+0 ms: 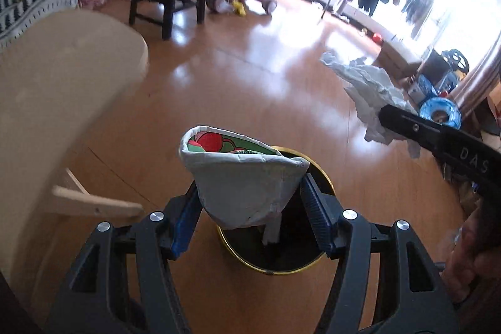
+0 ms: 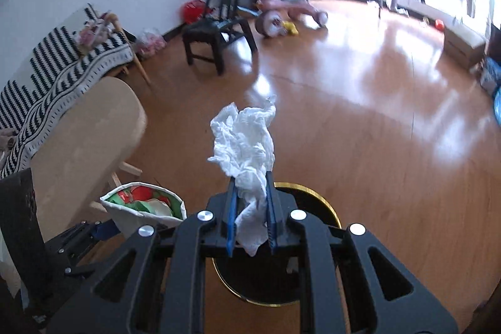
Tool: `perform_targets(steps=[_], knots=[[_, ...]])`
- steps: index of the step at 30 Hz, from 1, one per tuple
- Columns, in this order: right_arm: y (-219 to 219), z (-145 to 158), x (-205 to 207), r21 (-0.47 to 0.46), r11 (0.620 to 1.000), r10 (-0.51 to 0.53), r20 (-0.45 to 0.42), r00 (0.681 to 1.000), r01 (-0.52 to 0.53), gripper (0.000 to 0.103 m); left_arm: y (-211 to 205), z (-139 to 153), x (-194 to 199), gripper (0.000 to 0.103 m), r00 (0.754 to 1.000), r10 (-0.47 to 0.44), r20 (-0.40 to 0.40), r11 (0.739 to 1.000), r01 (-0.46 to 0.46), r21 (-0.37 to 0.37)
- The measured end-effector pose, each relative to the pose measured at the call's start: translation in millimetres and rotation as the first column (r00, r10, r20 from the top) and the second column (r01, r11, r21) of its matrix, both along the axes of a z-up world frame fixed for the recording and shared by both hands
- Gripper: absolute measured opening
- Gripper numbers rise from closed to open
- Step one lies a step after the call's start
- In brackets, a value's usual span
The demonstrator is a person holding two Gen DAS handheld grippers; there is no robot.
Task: Collect trash
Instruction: 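Carry the cup and tissue to the bin and open both tools, then move both tools back over the table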
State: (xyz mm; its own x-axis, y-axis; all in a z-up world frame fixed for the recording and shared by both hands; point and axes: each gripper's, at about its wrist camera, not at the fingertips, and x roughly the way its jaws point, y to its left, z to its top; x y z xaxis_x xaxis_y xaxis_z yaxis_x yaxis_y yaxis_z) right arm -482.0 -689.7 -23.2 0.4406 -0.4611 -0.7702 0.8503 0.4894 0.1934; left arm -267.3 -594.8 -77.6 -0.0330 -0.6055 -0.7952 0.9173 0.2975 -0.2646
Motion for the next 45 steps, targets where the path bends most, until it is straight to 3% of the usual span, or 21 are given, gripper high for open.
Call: perform_targets(steps=[5,11,30,32,34,35,45], knots=[[1,-52,-10,0.094,0.995,-0.027,-0.045,0.999,0.031,0.016,-8,-24,-16,0.061,0.998,-0.065,-0.010,0.997,0.066,0.040],[5,-89,-25,0.158,0.985,-0.054,-0.073,0.996,0.065,0.016,-6,-41,-29,0.062,0.992,-0.127,-0.008,0.988,0.128,0.084],[1,-89,-11,0.172,0.982,-0.068,-0.071,0.995,0.079,0.016,-15,-53,-32,0.063,0.988,-0.153,0.004,0.983,0.151,0.105],[-1,-90,-13,0.182,0.980,-0.065,-0.060,0.996,0.075,0.025,-16,-55,-33,0.065,0.988,-0.155,0.011,0.982,0.153,0.114],[-3,-90,-15,0.185,0.979,-0.078,-0.054,0.996,0.086,0.060,-18,-55,-34,0.071,0.987,-0.160,0.010,0.980,0.157,0.120],[-3,-89,-16,0.178,0.980,-0.084,-0.046,0.995,0.091,0.067,-18,-55,-34,0.078,0.987,-0.161,0.010,0.980,0.158,0.120],[0,-81,-20,0.169,0.979,-0.109,-0.027,0.994,0.112,0.072,-14,-54,-34,0.085,0.988,-0.149,0.025,0.982,0.145,0.120]])
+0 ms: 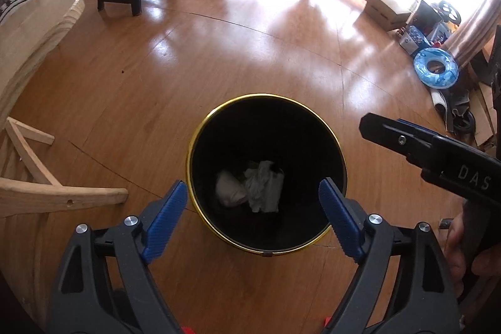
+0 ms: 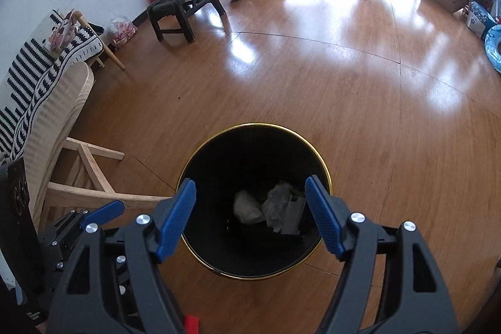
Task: Collect trash
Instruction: 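Move both tools back over the table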
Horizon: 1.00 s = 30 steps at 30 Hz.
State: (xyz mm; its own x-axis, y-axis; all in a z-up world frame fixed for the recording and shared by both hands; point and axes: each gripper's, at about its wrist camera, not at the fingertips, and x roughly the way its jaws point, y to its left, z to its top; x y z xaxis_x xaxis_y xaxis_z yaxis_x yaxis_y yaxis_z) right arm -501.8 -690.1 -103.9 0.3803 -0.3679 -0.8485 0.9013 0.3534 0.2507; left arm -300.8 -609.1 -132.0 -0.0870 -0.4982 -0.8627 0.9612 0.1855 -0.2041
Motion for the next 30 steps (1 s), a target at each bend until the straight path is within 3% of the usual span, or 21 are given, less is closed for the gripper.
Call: perform_targets(steps=[5,10,14,16,18,20,22,24,27,30], knots=[[0,15,7,-0.016,1.000,0.002,0.004,1.000,-0.002,0.076,12,19,16,0.086,0.996,0.072,0.043,0.997,-0.072,-0.007],[0,47,32,-0.067,0.997,0.047,0.012,0.999,-0.046,0.082,36,69,54,0.088,0.979,0.179,0.092,0.983,-0.175,-0.049],[11,82,76,-0.117,0.987,0.119,0.040,0.992,-0.114,0.083,75,115,95,0.089,0.959,0.261,0.107,0.963,-0.251,-0.101],[26,102,111,-0.147,0.973,0.189,0.055,0.980,-0.179,0.083,107,141,124,0.091,0.936,0.331,0.119,0.939,-0.314,-0.139],[44,119,146,-0.175,0.954,0.260,0.066,0.963,-0.245,0.083,142,163,152,0.092,0.901,0.409,0.143,0.908,-0.387,-0.163],[69,133,192,-0.195,0.925,0.345,0.080,0.935,-0.325,0.083,190,183,186,0.092,0.840,0.519,0.159,0.852,-0.493,-0.177],[95,142,230,-0.201,0.896,0.420,0.093,0.903,-0.396,0.083,235,197,210,0.092,0.795,0.591,0.140,0.803,-0.560,-0.205],[131,149,275,-0.210,0.852,0.505,0.097,0.857,-0.479,0.083,282,209,232,0.093,0.736,0.661,0.146,0.747,-0.625,-0.227],[187,161,336,-0.231,0.777,0.617,0.098,0.780,-0.586,0.083,339,217,251,0.093,0.666,0.727,0.168,0.685,-0.686,-0.245],[249,171,386,-0.247,0.695,0.712,0.103,0.694,-0.676,0.083,399,215,271,0.093,0.579,0.786,0.216,0.618,-0.749,-0.240]])
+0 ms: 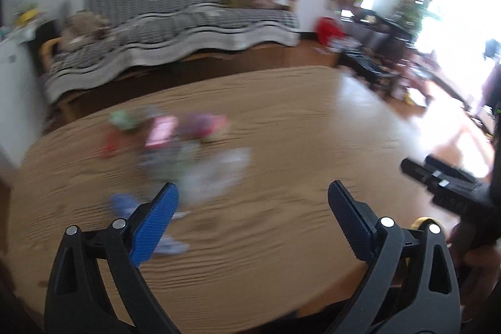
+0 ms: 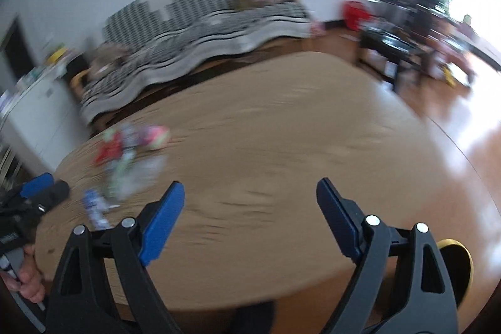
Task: Collect trash
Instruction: 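Move both tools back over the table, then grasp the crumpled blue wrapper with the left tool while the right tool grasps the green strip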
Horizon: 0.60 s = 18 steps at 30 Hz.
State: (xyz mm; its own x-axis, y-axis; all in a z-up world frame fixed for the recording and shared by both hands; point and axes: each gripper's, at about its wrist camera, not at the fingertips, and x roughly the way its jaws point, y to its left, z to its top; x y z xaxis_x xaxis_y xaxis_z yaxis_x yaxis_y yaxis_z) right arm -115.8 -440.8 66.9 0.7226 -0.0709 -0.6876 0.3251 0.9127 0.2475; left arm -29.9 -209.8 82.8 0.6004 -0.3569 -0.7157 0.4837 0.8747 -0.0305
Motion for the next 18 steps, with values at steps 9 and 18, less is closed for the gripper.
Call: perform_targets(steps=[9,18], knots=[[132,1,120,0.016,0.974,0.225,-0.013,0.974,-0.225,0.083,136,-61,57,0.094,0.966,0.228,-0.122,0.974,-0.228,0.019],[173,-36,187,0.011,0.965,0.263,-0.083,0.961,-0.263,0.083,147,-114,94,0.093,0.941,0.247,-0.229,0.968,-0.249,0.021]])
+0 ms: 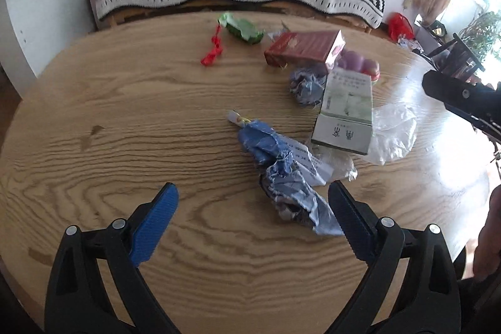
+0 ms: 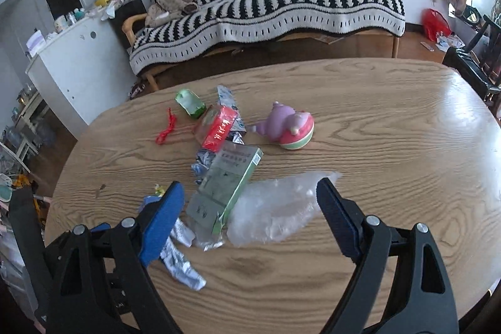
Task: Collect trash
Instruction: 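Grasp the crumpled blue wrapper with the left tool while the right tool grasps the green strip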
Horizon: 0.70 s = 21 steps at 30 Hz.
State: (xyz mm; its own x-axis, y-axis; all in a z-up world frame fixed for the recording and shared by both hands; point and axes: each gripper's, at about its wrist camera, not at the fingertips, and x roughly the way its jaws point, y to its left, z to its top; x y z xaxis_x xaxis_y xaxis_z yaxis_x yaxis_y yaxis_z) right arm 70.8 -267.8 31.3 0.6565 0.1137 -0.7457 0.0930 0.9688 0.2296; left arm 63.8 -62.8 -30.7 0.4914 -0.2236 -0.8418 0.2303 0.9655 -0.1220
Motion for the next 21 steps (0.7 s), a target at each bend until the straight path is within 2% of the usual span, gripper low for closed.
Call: perform_targets(steps=[2,7,13,19,21], knots=[[2,-8,12,-0.009,1.000,-0.001,-0.016,1.000,0.001,0.083,-6,-4,8,0.094,1.000,-0.001,-0.007,1.000,0.001,-0.020],[1,-27,28,0.000,1.000,0.009,-0.045,0.999,-0.009,0.083,-11,-24,14,0.093,0.999,-0.003,-0.047,1.000,0.003,0.001],[7,-45,49,0.029,0.999,0.029,-0.097,0.995,-0.027,0.083,0,-26,11,0.092,0.999,-0.015,-0.041,1.000,0.014,-0.007],[13,-57,69,0.046,0.998,0.041,-0.126,0.991,-0.035,0.083,6,-28,4,0.085,0.999,-0.049,-0.017,0.999,0.049,0.013],[14,-59,75,0.054,0.998,0.044,-0.136,0.990,-0.037,0.083,4,-28,4,0.077,0.998,-0.058,-0.013,0.998,0.058,0.017]])
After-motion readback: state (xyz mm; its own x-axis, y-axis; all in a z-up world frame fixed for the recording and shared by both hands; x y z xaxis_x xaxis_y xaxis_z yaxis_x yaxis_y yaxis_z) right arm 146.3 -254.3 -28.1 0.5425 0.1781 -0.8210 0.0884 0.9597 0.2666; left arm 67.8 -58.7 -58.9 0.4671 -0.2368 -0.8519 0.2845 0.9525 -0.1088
